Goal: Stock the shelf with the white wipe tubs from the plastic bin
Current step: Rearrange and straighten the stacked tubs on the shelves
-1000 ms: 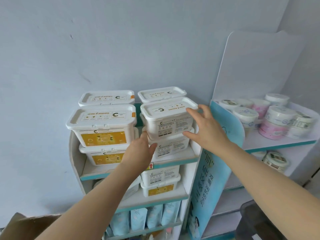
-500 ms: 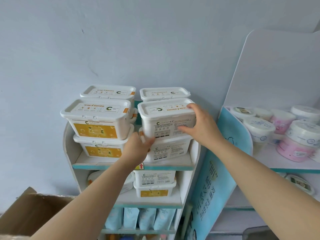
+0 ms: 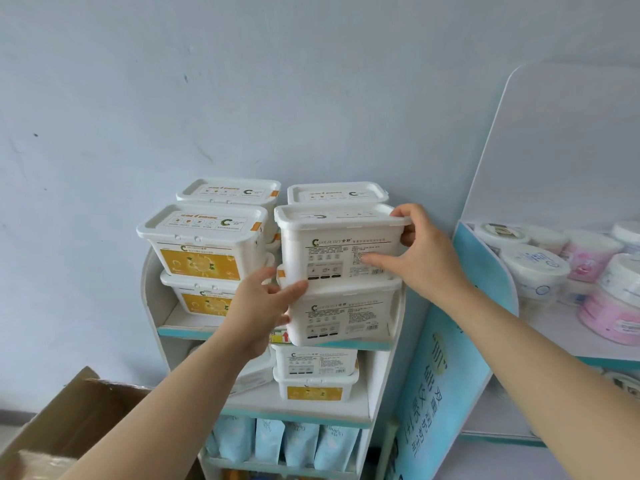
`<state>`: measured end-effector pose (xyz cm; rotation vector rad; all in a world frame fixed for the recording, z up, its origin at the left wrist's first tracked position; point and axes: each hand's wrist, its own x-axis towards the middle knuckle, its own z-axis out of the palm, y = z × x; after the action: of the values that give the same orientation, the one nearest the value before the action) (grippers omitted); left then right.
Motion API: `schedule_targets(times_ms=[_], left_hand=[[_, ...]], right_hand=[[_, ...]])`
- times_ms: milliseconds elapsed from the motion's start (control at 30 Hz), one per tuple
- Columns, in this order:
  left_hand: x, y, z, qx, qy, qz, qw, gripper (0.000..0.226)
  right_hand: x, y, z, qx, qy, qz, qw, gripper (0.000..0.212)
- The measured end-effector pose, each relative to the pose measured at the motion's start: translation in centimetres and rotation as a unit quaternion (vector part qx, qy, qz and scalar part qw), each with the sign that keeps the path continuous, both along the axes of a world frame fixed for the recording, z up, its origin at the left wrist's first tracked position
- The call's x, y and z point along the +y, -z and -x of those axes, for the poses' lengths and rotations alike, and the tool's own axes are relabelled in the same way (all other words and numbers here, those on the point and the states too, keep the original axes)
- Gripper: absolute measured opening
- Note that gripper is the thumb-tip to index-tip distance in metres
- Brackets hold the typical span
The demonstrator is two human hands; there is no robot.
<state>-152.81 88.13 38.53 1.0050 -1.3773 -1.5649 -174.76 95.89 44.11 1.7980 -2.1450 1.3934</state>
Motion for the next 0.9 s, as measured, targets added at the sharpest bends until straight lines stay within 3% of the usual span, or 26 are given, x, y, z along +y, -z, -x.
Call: schedule_targets(times_ms=[100, 200, 267, 400, 567, 700, 800, 900], left_hand=[[0.5, 0.8, -1.1, 0.024, 0.028, 0.011, 0.999, 0.059], [0.3, 0.9, -2.0, 0.033, 0.069, 0.012, 0.997, 0.054], [-0.2, 0.7, -2.6, 0.028, 0.088, 0.007, 0.996, 0.051], [-1.2, 0.6, -3.4, 0.016, 0.125, 0.016, 0.992, 0.050], [-2.0, 0.9, -4.0, 0.017, 0.139, 0.034, 0.990, 0.047], [-1.6, 1.4, -3.7, -0.019, 0.097, 0.069, 0.993, 0.034], [-0.7, 1.7, -3.2, -0.107, 0.039, 0.129, 0.985, 0.023], [0.3, 1.7, -2.4, -0.165, -0.031, 0.159, 0.973, 0.029]], right_hand=[[1.0, 0.5, -0.1, -0.001, -0.027, 0.014, 1.000, 0.067], [1.4, 1.0, 0.3, -0.037, -0.056, -0.001, 0.998, 0.088], [1.4, 1.5, 0.7, -0.064, -0.081, -0.058, 0.993, 0.097], [1.3, 2.7, 1.2, -0.056, -0.115, -0.166, 0.978, 0.087], [1.4, 2.8, 0.5, -0.051, -0.130, -0.186, 0.973, 0.093], [1.2, 3.0, 0.0, -0.062, -0.119, -0.195, 0.972, 0.101], [1.2, 2.9, -0.5, -0.069, -0.111, -0.195, 0.972, 0.100], [1.5, 2.7, -1.3, -0.080, -0.115, -0.193, 0.971, 0.099]])
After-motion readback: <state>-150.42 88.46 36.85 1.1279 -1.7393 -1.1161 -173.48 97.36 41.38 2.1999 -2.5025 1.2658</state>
